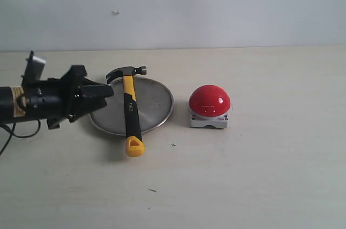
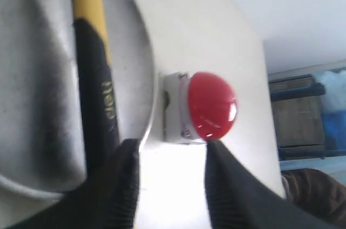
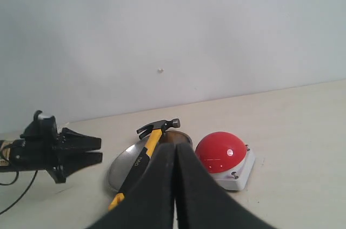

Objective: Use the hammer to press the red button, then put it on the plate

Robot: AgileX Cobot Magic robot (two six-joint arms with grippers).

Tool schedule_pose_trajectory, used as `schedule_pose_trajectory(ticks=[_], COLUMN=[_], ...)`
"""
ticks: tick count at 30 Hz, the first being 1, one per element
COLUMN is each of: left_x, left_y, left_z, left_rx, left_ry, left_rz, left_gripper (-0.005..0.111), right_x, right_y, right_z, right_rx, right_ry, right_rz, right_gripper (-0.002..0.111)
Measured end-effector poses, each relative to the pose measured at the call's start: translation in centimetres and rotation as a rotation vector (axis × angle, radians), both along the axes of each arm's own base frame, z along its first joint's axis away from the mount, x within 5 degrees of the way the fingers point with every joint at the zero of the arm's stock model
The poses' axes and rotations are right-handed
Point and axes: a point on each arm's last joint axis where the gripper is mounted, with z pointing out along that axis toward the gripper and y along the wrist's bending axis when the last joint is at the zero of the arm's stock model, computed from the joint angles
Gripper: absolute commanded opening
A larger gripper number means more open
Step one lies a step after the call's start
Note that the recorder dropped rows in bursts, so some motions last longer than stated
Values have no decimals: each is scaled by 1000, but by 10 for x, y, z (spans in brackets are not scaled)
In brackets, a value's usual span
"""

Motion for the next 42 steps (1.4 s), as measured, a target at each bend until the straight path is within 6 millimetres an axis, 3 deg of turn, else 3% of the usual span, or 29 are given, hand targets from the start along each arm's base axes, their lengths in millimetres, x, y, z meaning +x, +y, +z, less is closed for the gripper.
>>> schedule_pose_trajectory(ticks=[2, 8, 13, 21, 22, 26, 31, 35, 37, 42], left_x=[0, -22, -70, -166, -186, -236, -272, -286, -286, -284], left_y=[7, 22, 24, 27, 28, 35, 42, 46, 47, 46], left_z=[15, 83, 116, 160, 165, 173, 168, 147, 131, 115], left_rx=[-37, -113, -79, -61, -42, 37, 69, 55, 49, 86], left_ry=[-54, -333, -524, -863, -935, -1099, -1208, -1229, -1201, -1169], left_rz=[-9, -93, -137, -92, -70, 42, 162, 224, 230, 216], left_gripper=[0, 0, 0, 0, 0, 0, 0, 0, 0, 0], right_x=[0, 0, 0, 0, 0, 0, 0, 0, 0, 0], right_y=[0, 0, 0, 0, 0, 0, 0, 0, 0, 0], right_z=[0, 0, 0, 0, 0, 0, 0, 0, 0, 0], right_rx=[0, 0, 2, 2, 2, 2, 2, 2, 2, 2], right_ry=[0, 0, 0, 0, 2, 2, 2, 2, 2, 2], right_rz=[0, 0, 0, 0, 1, 1, 1, 1, 1, 1], right_gripper=[0, 0, 0, 0, 0, 0, 0, 0, 0, 0])
